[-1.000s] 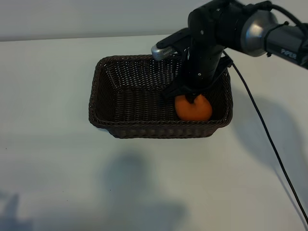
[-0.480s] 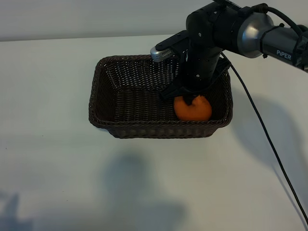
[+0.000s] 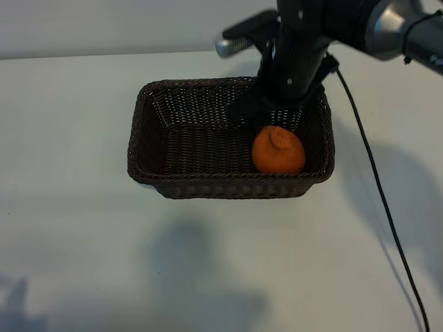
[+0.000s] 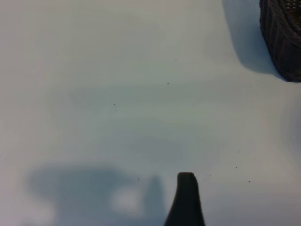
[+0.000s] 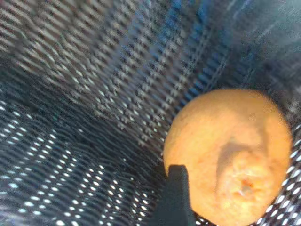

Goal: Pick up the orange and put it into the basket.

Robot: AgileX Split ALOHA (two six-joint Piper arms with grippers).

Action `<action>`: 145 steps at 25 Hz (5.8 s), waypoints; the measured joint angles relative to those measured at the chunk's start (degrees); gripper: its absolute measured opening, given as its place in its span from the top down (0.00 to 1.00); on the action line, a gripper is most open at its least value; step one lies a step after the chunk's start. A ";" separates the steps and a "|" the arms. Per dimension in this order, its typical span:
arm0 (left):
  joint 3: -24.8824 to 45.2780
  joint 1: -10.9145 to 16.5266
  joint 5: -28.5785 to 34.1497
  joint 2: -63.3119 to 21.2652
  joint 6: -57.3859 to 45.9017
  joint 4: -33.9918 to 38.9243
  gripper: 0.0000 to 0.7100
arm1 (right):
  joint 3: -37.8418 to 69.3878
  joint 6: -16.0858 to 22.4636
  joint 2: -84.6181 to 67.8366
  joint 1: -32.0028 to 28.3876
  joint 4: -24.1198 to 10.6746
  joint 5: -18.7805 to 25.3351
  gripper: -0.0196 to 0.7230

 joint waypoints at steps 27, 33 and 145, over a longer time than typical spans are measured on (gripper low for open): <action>0.00 0.00 0.00 0.00 -0.12 0.00 0.17 | -6.60 -1.26 -0.05 -34.55 -5.94 5.69 0.18; 0.00 0.00 0.00 0.00 -0.12 0.00 0.17 | -6.60 -2.39 -0.07 -34.72 -5.45 7.43 0.18; 0.00 0.00 0.00 0.00 0.00 0.00 0.17 | 70.16 -5.95 -117.25 -33.23 3.73 1.48 0.23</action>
